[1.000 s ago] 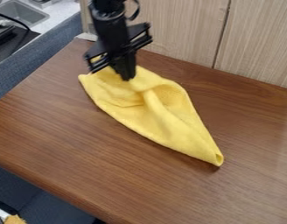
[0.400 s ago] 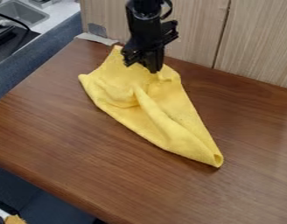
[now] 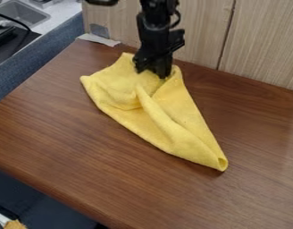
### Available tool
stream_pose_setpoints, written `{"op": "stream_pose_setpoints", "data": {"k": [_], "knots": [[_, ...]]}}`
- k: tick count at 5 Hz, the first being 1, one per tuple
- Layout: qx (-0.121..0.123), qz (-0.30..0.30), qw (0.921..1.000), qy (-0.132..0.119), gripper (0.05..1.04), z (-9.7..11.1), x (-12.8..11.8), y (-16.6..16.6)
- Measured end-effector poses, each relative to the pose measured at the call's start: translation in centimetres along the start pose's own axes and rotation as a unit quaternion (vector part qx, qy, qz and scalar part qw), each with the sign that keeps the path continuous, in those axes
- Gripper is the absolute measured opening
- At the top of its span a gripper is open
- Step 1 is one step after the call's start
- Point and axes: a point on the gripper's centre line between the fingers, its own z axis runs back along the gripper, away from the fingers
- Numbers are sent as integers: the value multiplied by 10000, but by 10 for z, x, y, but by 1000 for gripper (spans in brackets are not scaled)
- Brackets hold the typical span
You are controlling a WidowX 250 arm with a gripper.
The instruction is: Unfold the cloth from bottom left to top right
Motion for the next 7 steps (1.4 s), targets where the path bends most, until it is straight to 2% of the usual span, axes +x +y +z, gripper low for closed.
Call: {"op": "stream_pose_setpoints", "data": {"k": [1, 2, 3, 4, 5, 6, 7], "knots": [[-81, -10, 10000, 37, 75, -8, 4, -8], [-36, -123, 9999, 80, 222, -10, 8, -8], [-43, -100, 9998, 135, 478, -11, 7, -7], [-12, -60, 9998, 172, 785, -7, 7, -2], [-70, -68, 9998, 160, 1003, 7, 10, -3], [-69, -65, 9997, 211, 1007, 14, 12, -1], [-265, -11, 9996, 85, 1001, 45, 20, 1]]}}
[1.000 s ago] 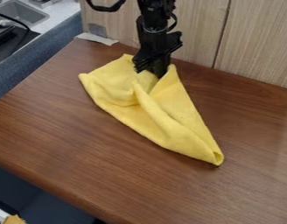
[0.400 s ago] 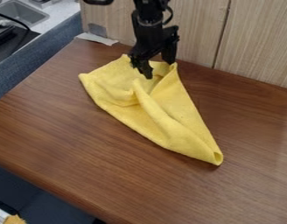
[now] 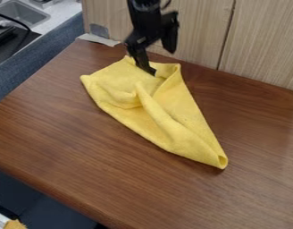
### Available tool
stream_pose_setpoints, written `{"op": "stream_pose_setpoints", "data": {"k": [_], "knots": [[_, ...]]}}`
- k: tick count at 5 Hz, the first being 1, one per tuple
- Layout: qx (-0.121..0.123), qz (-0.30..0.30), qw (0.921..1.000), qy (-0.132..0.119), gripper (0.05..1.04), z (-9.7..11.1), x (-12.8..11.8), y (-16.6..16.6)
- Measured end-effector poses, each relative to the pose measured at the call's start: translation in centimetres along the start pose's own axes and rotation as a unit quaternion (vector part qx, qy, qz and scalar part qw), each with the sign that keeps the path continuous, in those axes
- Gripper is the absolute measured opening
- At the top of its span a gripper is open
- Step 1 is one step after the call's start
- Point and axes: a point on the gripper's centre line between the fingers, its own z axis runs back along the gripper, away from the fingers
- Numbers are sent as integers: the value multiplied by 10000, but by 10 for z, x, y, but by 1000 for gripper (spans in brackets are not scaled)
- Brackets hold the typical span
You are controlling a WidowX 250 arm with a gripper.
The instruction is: Unfold the cloth from bottom left to top right
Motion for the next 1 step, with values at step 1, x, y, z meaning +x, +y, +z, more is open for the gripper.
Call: {"op": "stream_pose_setpoints", "data": {"k": [1], "knots": [[7, 47, 10000, -31, 1001, 17, 1, 10]]}}
